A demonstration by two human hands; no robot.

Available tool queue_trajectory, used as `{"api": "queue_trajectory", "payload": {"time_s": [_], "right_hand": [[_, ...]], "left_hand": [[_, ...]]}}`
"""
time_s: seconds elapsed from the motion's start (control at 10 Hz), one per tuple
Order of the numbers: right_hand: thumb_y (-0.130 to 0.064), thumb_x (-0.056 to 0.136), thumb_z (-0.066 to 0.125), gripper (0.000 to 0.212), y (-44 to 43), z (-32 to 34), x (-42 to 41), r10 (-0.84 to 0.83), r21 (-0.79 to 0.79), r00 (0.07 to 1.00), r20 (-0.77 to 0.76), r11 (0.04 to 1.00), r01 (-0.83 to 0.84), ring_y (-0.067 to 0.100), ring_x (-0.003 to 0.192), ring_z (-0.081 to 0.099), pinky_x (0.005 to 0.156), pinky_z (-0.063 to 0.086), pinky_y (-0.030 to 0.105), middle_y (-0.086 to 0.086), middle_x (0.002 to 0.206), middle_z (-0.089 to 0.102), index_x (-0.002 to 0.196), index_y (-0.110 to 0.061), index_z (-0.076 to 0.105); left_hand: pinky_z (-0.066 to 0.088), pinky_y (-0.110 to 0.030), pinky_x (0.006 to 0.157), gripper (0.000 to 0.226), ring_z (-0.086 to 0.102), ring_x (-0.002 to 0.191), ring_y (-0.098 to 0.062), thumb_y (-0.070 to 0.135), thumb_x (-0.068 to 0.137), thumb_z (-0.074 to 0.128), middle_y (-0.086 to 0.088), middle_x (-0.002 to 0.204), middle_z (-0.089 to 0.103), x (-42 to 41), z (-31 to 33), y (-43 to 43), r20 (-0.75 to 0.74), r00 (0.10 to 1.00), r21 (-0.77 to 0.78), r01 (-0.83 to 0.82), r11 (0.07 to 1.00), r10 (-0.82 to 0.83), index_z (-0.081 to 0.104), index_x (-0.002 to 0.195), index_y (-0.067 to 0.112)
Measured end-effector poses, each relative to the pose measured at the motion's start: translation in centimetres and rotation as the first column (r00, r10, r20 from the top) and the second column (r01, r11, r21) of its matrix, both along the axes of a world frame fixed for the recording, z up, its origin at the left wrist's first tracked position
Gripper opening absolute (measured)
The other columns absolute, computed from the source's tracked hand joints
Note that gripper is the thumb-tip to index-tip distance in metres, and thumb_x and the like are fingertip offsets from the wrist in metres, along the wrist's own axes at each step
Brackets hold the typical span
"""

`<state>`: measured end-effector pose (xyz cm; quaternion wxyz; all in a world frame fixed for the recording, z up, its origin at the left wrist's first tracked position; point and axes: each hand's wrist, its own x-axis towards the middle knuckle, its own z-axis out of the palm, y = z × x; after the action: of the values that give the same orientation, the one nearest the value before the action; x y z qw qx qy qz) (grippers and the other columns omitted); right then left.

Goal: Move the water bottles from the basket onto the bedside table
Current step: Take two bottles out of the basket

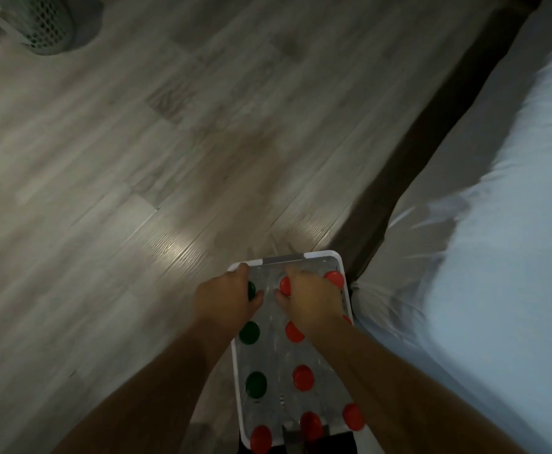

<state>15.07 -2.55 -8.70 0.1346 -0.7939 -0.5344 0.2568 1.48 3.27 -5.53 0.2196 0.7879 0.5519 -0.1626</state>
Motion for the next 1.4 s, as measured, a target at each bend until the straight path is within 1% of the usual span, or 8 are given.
{"api": "queue_trajectory", "payload": {"time_s": [0.1, 0.2, 0.3, 0.6, 0.7, 0.9, 1.2, 1.4], "right_hand": [[-0.058, 0.083, 0.026, 0.028, 0.5, 0.3, 0.4, 0.016, -0.093, 0.995, -0.099, 0.995, -0.026, -0.026, 0.078, 0.043, 0.076, 0.034, 0.002, -0.042, 0.091, 0.048, 0.063, -0.043, 0.039], [-0.028, 0.084, 0.062, 0.016, 0.6, 2.2, 0.5, 0.045, -0.174, 0.984, -0.172, 0.982, -0.075, 0.021, 0.051, 0.044, 0.051, 0.037, 0.039, 0.0, 0.049, 0.037, 0.069, -0.026, 0.056], [-0.032, 0.087, 0.058, 0.022, 0.7, 4.0, 1.2, 0.097, -0.26, 0.982, -0.164, 0.956, -0.138, 0.029, 0.065, 0.051, 0.066, 0.043, 0.041, 0.002, 0.064, 0.049, 0.081, -0.011, 0.061], [-0.035, 0.09, 0.052, 0.027, 0.4, 14.1, 1.3, 0.123, -0.201, 0.984, -0.132, 0.968, -0.148, 0.014, 0.094, 0.062, 0.086, 0.045, 0.027, -0.003, 0.102, 0.068, 0.115, -0.028, 0.061], [-0.04, 0.087, 0.055, 0.027, -1.5, 19.0, 1.2, -0.009, -0.049, 0.982, -0.188, 0.999, 0.0, 0.006, 0.089, 0.061, 0.08, 0.05, 0.024, -0.011, 0.096, 0.069, 0.112, -0.038, 0.062], [-0.036, 0.081, 0.068, 0.032, -8.6, 30.2, 1.4, -0.189, 0.115, 0.925, -0.329, 0.965, 0.238, 0.0, 0.086, 0.062, 0.081, 0.052, 0.018, -0.01, 0.099, 0.07, 0.111, -0.03, 0.064], [-0.03, 0.071, 0.074, 0.023, -25.7, 41.5, 3.3, -0.355, 0.236, 0.873, -0.334, 0.865, 0.442, 0.003, 0.079, 0.065, 0.071, 0.053, 0.026, -0.012, 0.086, 0.07, 0.093, -0.029, 0.067], [-0.021, 0.069, 0.078, 0.021, -40.3, 44.5, 4.3, -0.552, 0.26, 0.789, -0.269, 0.747, 0.612, -0.004, 0.064, 0.058, 0.06, 0.042, 0.011, -0.012, 0.073, 0.067, 0.087, -0.023, 0.068]], "left_hand": [[0.021, -0.018, 0.042, 0.04, 0.045, 0.058, -0.008, 0.054, 0.089, 0.045, 0.008, 0.072, 0.047, 0.0, 0.0, 0.0, 0.0, 1.0, 0.023, 0.006, 1.0, -0.006, 0.052, 0.111, 0.022], [0.023, -0.018, 0.042, 0.042, 0.049, 0.057, -0.008, 0.055, 0.089, 0.044, 0.007, 0.071, 0.055, -0.5, 0.2, -0.3, 0.047, 0.999, 0.049, 0.004, 0.999, -0.006, 0.056, 0.112, 0.023], [0.029, -0.019, 0.044, 0.04, 0.052, 0.056, -0.01, 0.053, 0.088, 0.046, 0.004, 0.074, 0.065, -0.6, 0.9, -0.2, 0.113, 0.994, 0.069, -0.008, 0.998, 0.0, 0.06, 0.113, 0.024], [0.046, -0.022, 0.052, 0.035, 0.06, 0.058, -0.013, 0.047, 0.084, 0.057, 0.005, 0.069, 0.067, -1.8, 8.8, -1.0, 0.305, 0.952, 0.143, -0.029, 0.989, -0.016, 0.062, 0.115, 0.031], [0.032, -0.013, 0.048, 0.032, 0.058, 0.056, -0.011, 0.043, 0.081, 0.064, 0.006, 0.07, 0.069, -2.3, 13.4, -2.2, 0.36, 0.932, 0.211, -0.054, 0.976, -0.026, 0.066, 0.109, 0.031], [0.05, -0.022, 0.062, 0.028, 0.062, 0.065, -0.011, 0.042, 0.077, 0.068, 0.008, 0.08, 0.071, -2.1, 25.3, -6.8, 0.497, 0.867, 0.169, -0.133, 0.977, 0.032, 0.067, 0.104, 0.031], [0.054, -0.027, 0.063, 0.023, 0.063, 0.068, -0.007, 0.03, 0.073, 0.076, 0.01, 0.083, 0.068, 0.0, 37.3, -18.5, 0.626, 0.779, 0.053, -0.011, 0.999, -0.025, 0.067, 0.095, 0.029], [0.052, -0.026, 0.065, 0.019, 0.061, 0.069, -0.003, 0.029, 0.071, 0.077, 0.019, 0.076, 0.062, 3.1, 40.9, -29.1, 0.683, 0.701, 0.056, 0.233, 0.971, -0.207, 0.065, 0.085, 0.034]]}}
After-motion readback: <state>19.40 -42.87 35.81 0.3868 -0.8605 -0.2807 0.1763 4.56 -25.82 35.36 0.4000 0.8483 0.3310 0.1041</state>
